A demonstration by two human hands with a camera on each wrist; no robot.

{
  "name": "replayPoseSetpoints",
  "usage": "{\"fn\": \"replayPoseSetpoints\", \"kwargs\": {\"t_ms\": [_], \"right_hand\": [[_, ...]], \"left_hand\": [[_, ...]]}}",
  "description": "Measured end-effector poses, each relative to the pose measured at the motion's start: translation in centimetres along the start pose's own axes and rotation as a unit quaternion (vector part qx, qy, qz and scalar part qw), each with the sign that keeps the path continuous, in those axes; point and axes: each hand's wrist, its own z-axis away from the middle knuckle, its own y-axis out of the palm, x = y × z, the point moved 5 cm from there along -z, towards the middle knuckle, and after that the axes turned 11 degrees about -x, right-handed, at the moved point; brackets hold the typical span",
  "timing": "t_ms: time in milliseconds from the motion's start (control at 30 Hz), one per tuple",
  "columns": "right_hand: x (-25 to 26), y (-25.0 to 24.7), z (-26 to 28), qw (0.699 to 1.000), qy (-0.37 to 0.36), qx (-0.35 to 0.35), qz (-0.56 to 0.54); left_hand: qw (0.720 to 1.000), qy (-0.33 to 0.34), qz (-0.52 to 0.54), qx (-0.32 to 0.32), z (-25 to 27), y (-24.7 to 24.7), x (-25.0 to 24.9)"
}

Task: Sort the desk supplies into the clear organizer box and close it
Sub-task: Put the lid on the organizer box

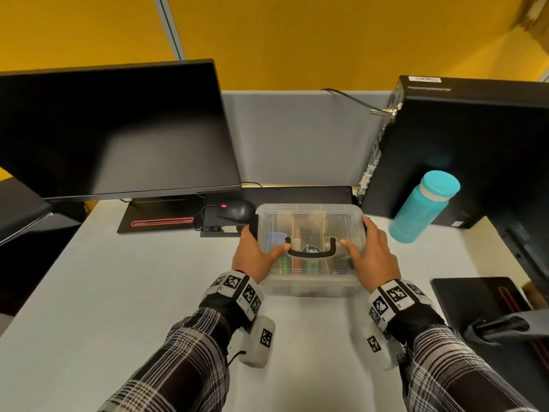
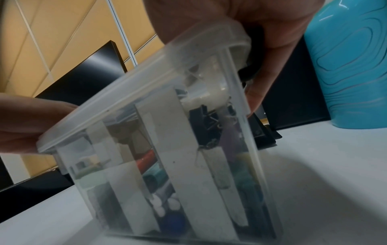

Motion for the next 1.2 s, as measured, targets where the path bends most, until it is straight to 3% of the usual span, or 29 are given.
{"fn": "replayPoseSetpoints", "kwargs": {"t_ms": [167, 367, 467, 700, 867, 1033, 1200], "right_hand": [[0.1, -0.1, -0.1, 1.0, -0.005, 0.007, 0.025], [0.2, -0.1, -0.2, 1.0, -0.002, 0.021, 0.014], [0.3, 0.2, -0.3, 1.0, 0.008, 0.018, 0.02], [0.4, 0.1, -0.7, 0.999, 0.038, 0.023, -0.03], [0.7, 0.1, 0.3, 0.998, 0.003, 0.029, 0.053], [0.9, 0.2, -0.7, 0.988, 0.05, 0.058, 0.131], [0.5, 0.3, -0.4, 0.998, 0.051, 0.015, 0.046]], "left_hand": [[0.999, 0.028, -0.002, 0.018, -0.1, 0.3, -0.3], [0.999, -0.012, -0.035, 0.005, -1.4, -0.1, 0.2], [0.999, 0.01, -0.045, -0.023, -1.7, 0.1, -0.4], [0.996, 0.053, -0.065, 0.003, -1.5, 1.0, -0.5], [0.995, 0.062, -0.071, 0.008, -1.6, 1.2, -0.3], [0.997, 0.046, -0.058, 0.001, -1.7, 1.1, -0.1], [0.997, 0.045, -0.058, 0.003, -1.9, 1.2, 0.2]]}}
